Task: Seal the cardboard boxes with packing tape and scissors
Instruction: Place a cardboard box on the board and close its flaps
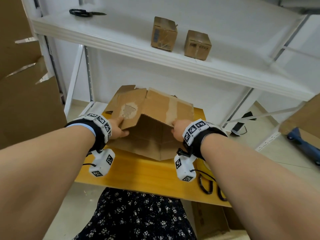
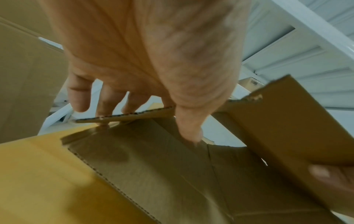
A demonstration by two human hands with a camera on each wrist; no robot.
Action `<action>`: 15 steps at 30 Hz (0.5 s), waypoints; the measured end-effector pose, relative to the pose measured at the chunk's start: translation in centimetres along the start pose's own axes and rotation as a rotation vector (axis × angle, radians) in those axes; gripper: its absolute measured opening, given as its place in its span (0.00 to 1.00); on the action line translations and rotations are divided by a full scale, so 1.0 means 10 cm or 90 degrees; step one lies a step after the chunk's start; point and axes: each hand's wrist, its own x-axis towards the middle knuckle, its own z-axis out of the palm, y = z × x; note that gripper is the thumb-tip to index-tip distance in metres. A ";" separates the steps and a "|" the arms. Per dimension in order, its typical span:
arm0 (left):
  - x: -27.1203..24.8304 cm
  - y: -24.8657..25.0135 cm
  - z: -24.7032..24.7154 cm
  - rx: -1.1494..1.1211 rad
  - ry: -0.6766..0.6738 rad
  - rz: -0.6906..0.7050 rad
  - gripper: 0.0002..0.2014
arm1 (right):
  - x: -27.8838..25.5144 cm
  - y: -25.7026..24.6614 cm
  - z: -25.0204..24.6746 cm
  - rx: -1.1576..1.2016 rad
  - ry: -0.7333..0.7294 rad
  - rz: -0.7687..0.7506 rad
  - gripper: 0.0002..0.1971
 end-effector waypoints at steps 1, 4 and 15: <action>-0.01 0.03 0.02 0.000 0.018 0.000 0.34 | -0.02 -0.03 -0.03 -0.012 -0.004 -0.008 0.17; -0.01 0.06 0.05 -0.018 0.048 -0.006 0.27 | -0.06 -0.09 -0.16 -0.044 0.002 -0.007 0.17; -0.17 -0.15 -0.16 -0.429 0.028 -0.115 0.31 | -0.18 0.59 -0.13 0.352 0.189 0.118 0.26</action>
